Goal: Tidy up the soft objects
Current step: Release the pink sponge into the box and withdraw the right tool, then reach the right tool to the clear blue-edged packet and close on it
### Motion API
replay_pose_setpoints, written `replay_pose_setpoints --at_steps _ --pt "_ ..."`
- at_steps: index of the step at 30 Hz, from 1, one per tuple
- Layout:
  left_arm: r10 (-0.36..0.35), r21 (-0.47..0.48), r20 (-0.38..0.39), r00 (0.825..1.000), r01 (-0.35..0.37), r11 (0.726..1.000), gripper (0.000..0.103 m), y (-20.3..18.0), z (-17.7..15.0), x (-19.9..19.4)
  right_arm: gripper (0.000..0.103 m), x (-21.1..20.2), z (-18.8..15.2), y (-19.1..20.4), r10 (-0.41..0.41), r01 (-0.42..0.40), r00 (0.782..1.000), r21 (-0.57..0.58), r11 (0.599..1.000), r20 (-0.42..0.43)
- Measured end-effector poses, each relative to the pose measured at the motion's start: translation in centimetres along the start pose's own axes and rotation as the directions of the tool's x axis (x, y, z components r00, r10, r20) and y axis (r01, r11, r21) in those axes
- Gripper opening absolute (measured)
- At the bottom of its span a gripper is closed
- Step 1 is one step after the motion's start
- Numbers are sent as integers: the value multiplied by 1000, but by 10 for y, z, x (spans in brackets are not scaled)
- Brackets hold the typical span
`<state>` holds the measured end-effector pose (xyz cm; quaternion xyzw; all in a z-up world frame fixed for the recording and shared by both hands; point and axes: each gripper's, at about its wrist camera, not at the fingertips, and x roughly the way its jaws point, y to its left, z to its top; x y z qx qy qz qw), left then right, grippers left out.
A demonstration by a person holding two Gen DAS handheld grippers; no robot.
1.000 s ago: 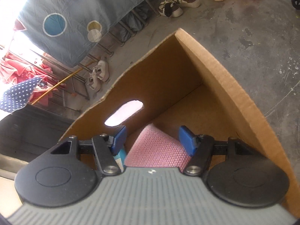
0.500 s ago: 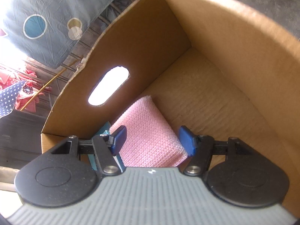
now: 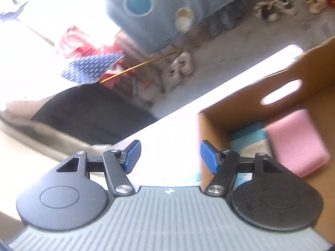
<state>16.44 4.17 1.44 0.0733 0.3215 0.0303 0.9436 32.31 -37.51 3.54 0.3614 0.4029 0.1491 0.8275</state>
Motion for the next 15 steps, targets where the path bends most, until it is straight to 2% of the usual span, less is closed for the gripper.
replay_pose_setpoints --at_steps 2,4,7,12,15 --pt "19 9 6 1000 -19 1000 64 2 -1 6 63 42 -7 32 71 -72 992 -4 997 -102" --pt "16 6 -4 1000 -16 1000 64 7 -4 16 63 87 -16 60 108 -113 973 -12 994 -202" --pt "11 -9 -27 1000 -12 1000 58 12 -4 29 63 152 -30 98 101 -126 942 -57 990 -320" --pt "27 -57 -53 998 -30 998 50 28 -3 45 62 249 -37 142 72 -133 904 -118 984 -421" --pt "48 -70 -67 997 -53 996 50 38 -4 52 61 297 -38 147 39 -110 891 -133 985 -452"
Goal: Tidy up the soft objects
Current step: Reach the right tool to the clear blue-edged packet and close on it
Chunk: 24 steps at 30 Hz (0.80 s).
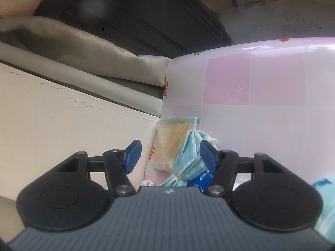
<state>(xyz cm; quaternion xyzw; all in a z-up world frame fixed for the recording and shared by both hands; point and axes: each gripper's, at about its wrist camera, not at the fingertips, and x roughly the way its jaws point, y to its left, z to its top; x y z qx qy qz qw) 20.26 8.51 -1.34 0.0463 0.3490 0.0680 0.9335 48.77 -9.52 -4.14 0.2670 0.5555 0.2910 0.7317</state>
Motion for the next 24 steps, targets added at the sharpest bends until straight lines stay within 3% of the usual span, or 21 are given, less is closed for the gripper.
replay_pose_setpoints --at_steps 7,12,15,17,20,24 --pt "16 -28 -22 1000 -16 999 48 21 -2 7 57 92 19 -27 -90 93 992 28 995 -93" --pt "15 -41 -29 999 -16 999 47 27 -4 7 46 110 19 -18 -79 77 990 -21 997 -118" --pt "5 -56 -33 999 -7 998 45 27 -5 7 33 118 20 -11 -106 101 986 -47 994 -129" --pt "2 -63 -33 999 -4 998 44 28 -4 8 14 127 19 -8 -116 111 983 -43 993 -144" --pt "4 -57 -29 1000 -6 998 44 29 -4 3 8 127 15 -6 -132 127 984 -54 990 -116" --pt "5 -66 -22 1000 -7 998 43 32 -3 3 0 116 15 -8 -89 89 994 -6 996 -62"
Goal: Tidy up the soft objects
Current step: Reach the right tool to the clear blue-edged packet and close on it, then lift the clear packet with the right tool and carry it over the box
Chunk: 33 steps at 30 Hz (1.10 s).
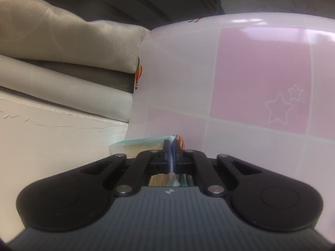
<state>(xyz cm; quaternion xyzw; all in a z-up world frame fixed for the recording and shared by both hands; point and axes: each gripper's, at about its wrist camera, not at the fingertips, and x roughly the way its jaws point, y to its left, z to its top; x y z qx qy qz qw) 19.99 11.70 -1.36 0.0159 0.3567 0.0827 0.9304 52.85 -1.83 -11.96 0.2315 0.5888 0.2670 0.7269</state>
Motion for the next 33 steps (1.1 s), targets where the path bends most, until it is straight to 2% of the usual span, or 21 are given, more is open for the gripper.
replay_pose_setpoints --at_steps 6,15,21,26,28,31,33 --pt "-14 -29 7 1000 14 999 41 5 0 -7 0 -39 -2 18 77 -77 993 -1 997 87" --pt "-29 -50 52 998 32 998 40 13 -3 -37 0 -128 -25 73 162 -141 966 -115 983 203" --pt "-41 -58 67 997 45 997 40 22 -15 -63 0 -197 -64 96 226 -185 947 -187 965 230" --pt "-53 -59 66 996 57 997 40 27 -27 -76 0 -238 -108 95 276 -229 934 -212 950 228" --pt "-52 -50 66 996 55 997 40 26 -30 -78 0 -249 -119 86 266 -222 935 -197 955 236" --pt "-60 -58 67 996 64 996 40 26 -30 -77 4 -249 -119 73 190 -152 950 -163 975 248" --pt "-62 -68 66 996 66 995 40 26 -30 -75 12 -237 -109 61 129 -102 959 -118 988 253"
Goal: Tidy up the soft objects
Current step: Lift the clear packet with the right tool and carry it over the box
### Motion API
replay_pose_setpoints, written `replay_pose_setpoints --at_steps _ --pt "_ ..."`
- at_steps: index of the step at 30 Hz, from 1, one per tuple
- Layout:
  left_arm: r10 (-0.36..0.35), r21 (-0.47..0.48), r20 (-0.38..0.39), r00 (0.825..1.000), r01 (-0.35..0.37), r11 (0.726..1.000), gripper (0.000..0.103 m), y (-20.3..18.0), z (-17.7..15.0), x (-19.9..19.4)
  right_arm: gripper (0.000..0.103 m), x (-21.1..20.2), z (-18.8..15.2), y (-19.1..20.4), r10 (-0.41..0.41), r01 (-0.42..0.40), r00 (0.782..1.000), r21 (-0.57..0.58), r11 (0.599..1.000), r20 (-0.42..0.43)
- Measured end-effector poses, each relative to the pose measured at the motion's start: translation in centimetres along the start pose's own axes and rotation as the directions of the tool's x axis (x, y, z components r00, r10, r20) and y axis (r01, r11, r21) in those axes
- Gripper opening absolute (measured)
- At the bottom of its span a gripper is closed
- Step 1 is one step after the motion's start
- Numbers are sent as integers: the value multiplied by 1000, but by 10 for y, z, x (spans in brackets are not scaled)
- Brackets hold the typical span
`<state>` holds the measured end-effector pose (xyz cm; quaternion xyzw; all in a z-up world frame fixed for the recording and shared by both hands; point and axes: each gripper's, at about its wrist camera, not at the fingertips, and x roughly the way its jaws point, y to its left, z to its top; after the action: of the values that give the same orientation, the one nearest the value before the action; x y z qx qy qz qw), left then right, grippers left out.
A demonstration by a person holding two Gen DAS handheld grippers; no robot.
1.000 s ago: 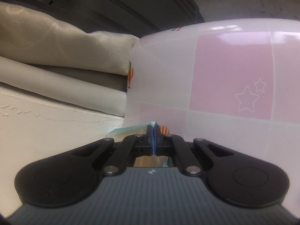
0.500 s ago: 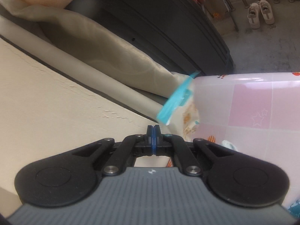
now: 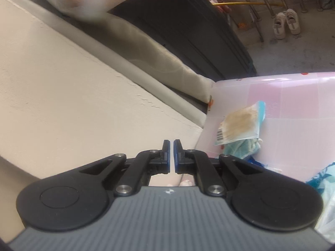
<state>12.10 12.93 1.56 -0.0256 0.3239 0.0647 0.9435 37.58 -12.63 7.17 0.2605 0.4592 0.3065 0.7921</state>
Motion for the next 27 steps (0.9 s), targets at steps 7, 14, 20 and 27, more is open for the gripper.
replay_pose_setpoints --at_steps 7,14,20,27 --pt "31 -15 -33 999 -32 999 41 13 -5 15 53 96 27 -82 -166 173 985 179 969 -50" --pt "50 7 -51 997 -50 999 41 17 -8 31 51 163 15 -148 -166 189 982 385 903 -91" --pt "38 14 -45 998 -37 999 41 13 -8 28 12 141 16 -109 -133 128 991 269 954 -1" --pt "3 -32 -47 999 -4 999 41 18 -10 9 10 68 4 -56 26 -22 999 164 986 -19"
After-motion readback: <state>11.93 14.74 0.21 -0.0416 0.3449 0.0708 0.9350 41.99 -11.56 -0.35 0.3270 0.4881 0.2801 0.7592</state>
